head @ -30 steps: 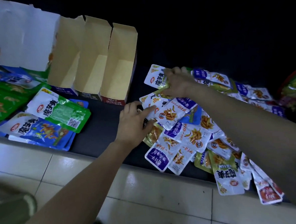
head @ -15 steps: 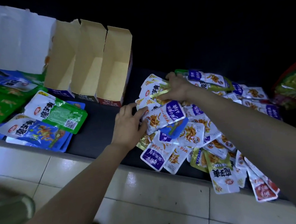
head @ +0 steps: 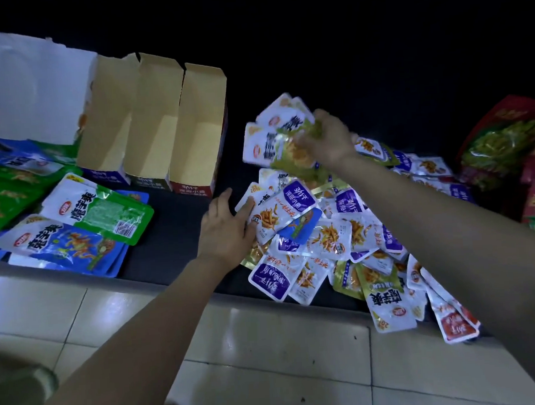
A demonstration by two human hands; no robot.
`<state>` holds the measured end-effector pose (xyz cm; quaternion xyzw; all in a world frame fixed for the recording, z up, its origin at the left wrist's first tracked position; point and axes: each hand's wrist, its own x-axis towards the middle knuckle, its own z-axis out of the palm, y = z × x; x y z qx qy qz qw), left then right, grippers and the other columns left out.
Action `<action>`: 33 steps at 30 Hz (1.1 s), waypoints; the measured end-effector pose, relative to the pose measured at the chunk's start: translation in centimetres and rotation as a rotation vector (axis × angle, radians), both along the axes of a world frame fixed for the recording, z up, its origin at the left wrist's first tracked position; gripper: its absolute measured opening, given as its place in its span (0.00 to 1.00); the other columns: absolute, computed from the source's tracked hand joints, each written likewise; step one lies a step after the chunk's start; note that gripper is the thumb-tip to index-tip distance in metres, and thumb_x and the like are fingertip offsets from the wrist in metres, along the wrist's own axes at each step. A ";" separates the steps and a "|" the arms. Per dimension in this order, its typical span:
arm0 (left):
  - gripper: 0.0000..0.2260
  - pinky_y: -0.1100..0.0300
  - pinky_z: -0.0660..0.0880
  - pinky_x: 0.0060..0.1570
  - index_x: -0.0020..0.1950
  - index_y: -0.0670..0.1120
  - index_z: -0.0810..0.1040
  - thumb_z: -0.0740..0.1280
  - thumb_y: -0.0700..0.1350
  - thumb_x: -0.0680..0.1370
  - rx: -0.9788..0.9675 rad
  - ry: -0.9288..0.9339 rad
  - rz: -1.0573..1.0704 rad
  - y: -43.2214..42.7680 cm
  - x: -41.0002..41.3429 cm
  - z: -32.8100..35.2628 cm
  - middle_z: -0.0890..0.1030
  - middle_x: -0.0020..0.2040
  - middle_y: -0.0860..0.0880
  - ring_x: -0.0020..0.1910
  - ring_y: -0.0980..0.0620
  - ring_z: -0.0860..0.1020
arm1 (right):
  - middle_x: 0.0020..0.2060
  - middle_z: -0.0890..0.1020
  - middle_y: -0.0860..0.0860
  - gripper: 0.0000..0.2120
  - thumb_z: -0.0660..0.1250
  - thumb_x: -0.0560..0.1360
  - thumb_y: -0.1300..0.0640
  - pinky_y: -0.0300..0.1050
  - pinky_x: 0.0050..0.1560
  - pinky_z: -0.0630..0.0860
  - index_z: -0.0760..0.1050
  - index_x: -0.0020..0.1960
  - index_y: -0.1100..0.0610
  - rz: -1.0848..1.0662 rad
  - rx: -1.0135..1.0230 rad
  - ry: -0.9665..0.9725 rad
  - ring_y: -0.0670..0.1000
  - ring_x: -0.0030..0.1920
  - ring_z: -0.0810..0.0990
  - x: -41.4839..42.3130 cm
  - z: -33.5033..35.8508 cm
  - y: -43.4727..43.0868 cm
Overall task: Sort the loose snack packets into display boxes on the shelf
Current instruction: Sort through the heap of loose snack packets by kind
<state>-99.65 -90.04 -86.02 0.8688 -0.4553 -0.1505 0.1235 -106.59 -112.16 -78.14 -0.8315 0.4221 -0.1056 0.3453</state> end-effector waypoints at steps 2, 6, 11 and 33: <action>0.24 0.49 0.56 0.71 0.78 0.52 0.60 0.57 0.54 0.83 0.030 0.023 0.009 0.1 0.2 0.2 0.53 0.78 0.41 0.76 0.42 0.53 | 0.50 0.79 0.49 0.15 0.68 0.77 0.51 0.46 0.62 0.61 0.72 0.60 0.57 -0.118 0.004 -0.158 0.54 0.57 0.76 0.0 1.0 -0.2; 0.21 0.52 0.55 0.70 0.75 0.50 0.67 0.58 0.53 0.82 -0.016 0.128 0.051 0.0 0.4 1.2 0.57 0.76 0.41 0.75 0.43 0.54 | 0.52 0.82 0.52 0.18 0.69 0.74 0.47 0.57 0.62 0.72 0.74 0.58 0.56 -0.239 0.060 -0.364 0.56 0.55 0.80 -0.5 2.1 -0.6; 0.15 0.52 0.66 0.65 0.67 0.44 0.76 0.61 0.45 0.82 -0.320 0.347 0.185 -1.0 0.5 2.8 0.74 0.63 0.41 0.66 0.43 0.67 | 0.55 0.82 0.56 0.22 0.73 0.73 0.49 0.58 0.58 0.78 0.76 0.61 0.60 -0.335 0.461 -0.372 0.57 0.54 0.82 -1.7 1.1 0.3; 0.11 0.55 0.81 0.36 0.62 0.42 0.73 0.58 0.41 0.81 -0.721 1.482 0.724 0.0 -2.4 4.8 0.83 0.51 0.42 0.42 0.47 0.84 | 0.74 0.65 0.49 0.43 0.75 0.72 0.49 0.52 0.73 0.62 0.54 0.78 0.52 -0.151 0.785 -0.415 0.53 0.73 0.65 -4.3 -5.2 9.1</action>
